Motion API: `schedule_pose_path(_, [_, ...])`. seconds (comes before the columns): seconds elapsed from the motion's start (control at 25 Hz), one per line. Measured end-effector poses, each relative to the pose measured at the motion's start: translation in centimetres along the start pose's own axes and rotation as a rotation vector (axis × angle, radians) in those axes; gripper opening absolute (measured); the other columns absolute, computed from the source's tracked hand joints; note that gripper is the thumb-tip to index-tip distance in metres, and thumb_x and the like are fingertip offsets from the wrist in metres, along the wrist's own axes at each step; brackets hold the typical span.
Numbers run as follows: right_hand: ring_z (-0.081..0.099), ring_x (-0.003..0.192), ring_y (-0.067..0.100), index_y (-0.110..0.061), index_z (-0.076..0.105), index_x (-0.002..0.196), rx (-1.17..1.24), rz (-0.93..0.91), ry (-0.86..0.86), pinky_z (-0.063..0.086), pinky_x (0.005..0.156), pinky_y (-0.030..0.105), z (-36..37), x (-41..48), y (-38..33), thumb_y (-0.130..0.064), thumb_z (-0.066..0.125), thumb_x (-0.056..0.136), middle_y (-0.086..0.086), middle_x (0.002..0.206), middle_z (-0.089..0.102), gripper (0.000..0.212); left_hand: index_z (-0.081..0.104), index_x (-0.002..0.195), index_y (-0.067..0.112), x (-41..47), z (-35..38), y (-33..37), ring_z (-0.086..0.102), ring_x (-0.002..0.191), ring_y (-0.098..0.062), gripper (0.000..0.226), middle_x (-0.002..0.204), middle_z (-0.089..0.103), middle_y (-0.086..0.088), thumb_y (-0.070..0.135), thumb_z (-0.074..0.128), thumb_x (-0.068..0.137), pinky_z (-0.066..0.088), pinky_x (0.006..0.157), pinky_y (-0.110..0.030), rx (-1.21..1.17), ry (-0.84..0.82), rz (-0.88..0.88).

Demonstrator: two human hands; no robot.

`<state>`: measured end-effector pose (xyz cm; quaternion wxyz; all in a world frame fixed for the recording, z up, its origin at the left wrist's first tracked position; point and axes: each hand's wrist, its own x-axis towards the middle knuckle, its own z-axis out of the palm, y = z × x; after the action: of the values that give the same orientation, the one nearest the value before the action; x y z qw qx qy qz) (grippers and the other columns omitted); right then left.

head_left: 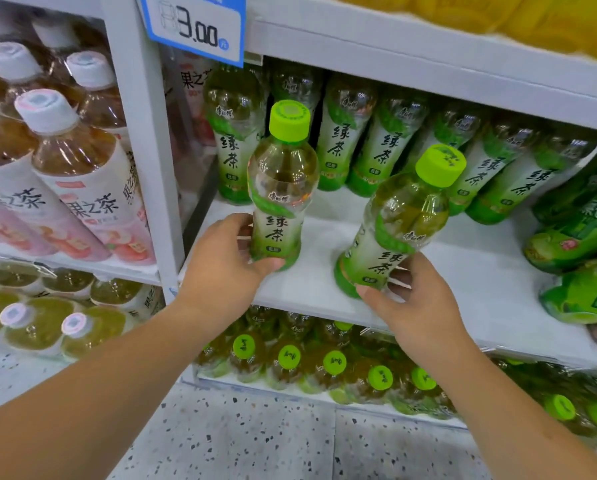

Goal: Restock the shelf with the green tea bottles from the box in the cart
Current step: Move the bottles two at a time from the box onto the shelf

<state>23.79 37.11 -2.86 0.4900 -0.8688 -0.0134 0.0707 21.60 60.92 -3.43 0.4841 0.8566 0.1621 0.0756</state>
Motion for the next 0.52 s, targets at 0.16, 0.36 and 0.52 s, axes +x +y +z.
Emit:
schedule_pose_path(0.16, [0.062, 0.101, 0.0, -0.031, 0.06, 0.115, -0.029, -0.061, 0.058, 0.044, 0.088, 0.012, 0.8, 1.4, 0.4, -0.023, 0.081, 0.082, -0.016, 0.111, 0.068, 0.04, 0.067, 0.12, 0.022, 1.1, 1.3, -0.1, 0.064, 0.098, -0.008, 0.046, 0.113, 0.065, 0.004, 0.022, 0.085, 0.077, 0.051, 0.094, -0.023, -0.018, 0.077, 0.007])
schedule_pose_path(0.36, [0.063, 0.098, 0.003, -0.033, 0.056, 0.107, 0.027, -0.116, 0.1, 0.051, 0.088, 0.021, 2.6, 6.0, -0.7, -0.018, 0.079, 0.085, -0.022, 0.1, 0.063, 0.035, 0.074, 0.111, 0.021, 4.2, 2.5, 0.6, 0.065, 0.09, -0.012, 0.033, 0.104, 0.07, 0.002, 0.031, 0.082, 0.08, 0.046, 0.079, -0.021, 0.125, 0.095, 0.05])
schedule_pose_path(0.52, [0.062, 0.098, -0.003, -0.033, 0.058, 0.108, 0.066, -0.159, 0.127, 0.053, 0.088, 0.021, 4.0, 8.4, -0.5, -0.016, 0.077, 0.087, -0.019, 0.103, 0.065, 0.033, 0.076, 0.099, 0.018, 6.0, 3.4, 0.7, 0.065, 0.086, -0.015, 0.028, 0.095, 0.072, 0.001, 0.036, 0.082, 0.079, 0.046, 0.074, -0.023, 0.15, 0.178, 0.04])
